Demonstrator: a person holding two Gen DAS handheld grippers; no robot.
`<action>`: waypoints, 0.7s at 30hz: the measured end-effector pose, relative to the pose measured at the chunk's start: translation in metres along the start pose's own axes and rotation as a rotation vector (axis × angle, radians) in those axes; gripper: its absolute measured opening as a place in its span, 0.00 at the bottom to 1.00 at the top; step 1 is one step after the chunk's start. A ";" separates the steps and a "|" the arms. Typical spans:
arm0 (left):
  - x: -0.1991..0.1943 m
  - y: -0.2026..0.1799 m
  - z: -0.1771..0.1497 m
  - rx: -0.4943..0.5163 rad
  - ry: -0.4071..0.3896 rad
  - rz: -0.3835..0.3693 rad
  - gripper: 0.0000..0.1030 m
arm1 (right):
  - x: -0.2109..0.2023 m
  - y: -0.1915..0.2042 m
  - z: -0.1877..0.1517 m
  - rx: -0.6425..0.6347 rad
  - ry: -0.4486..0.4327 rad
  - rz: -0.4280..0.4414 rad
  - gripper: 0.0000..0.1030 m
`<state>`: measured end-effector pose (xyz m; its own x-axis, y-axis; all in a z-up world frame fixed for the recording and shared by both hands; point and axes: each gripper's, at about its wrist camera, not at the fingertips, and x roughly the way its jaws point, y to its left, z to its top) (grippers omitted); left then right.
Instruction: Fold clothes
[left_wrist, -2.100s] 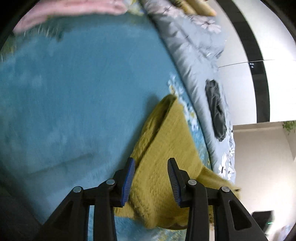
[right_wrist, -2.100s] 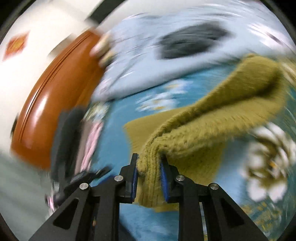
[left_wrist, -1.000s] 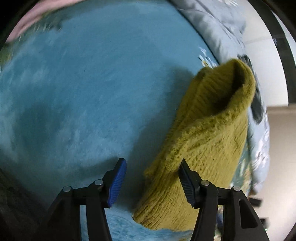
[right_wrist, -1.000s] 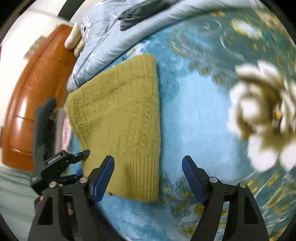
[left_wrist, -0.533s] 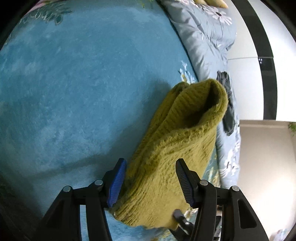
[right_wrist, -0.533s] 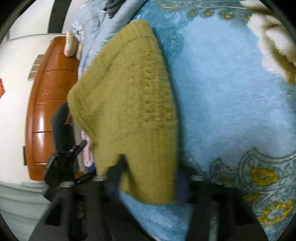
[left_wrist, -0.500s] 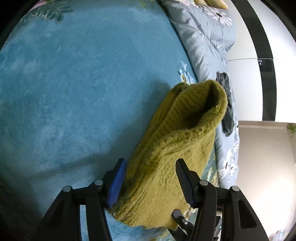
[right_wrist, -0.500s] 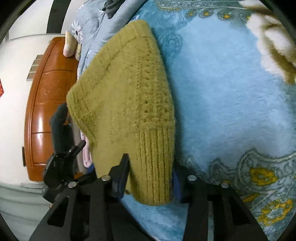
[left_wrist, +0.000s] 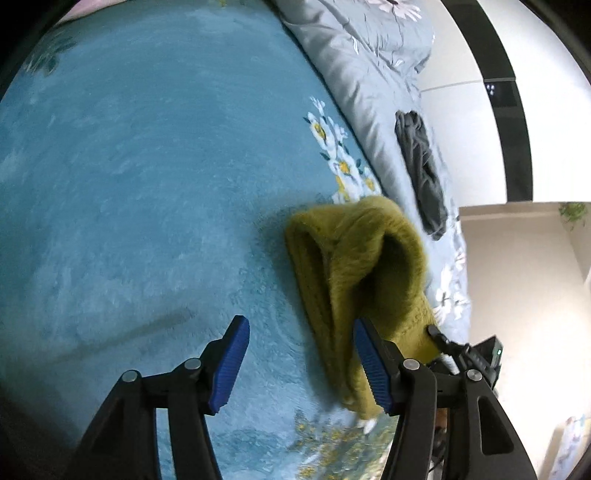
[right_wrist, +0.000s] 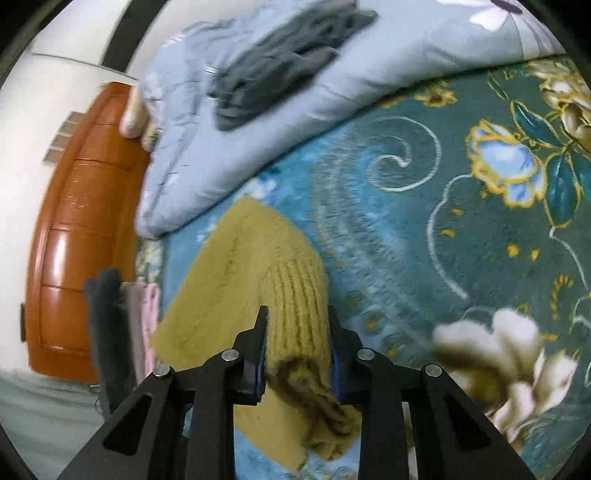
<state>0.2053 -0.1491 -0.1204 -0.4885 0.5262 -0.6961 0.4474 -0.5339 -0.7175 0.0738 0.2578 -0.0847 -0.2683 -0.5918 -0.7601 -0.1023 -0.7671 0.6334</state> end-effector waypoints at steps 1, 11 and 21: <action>0.003 -0.002 0.001 0.005 0.002 0.019 0.61 | 0.003 -0.004 -0.001 0.009 0.003 -0.004 0.27; 0.026 -0.058 0.026 0.294 -0.060 0.183 0.61 | -0.030 -0.049 -0.042 0.131 -0.051 0.122 0.42; 0.055 -0.085 0.044 0.422 -0.015 0.249 0.45 | 0.010 -0.041 -0.134 0.210 0.088 0.227 0.45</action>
<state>0.1072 -0.1041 -0.0972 -0.4174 0.3401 -0.8427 0.2112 -0.8656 -0.4540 0.2034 0.2498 -0.1378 -0.2238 -0.7683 -0.5996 -0.2471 -0.5504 0.7975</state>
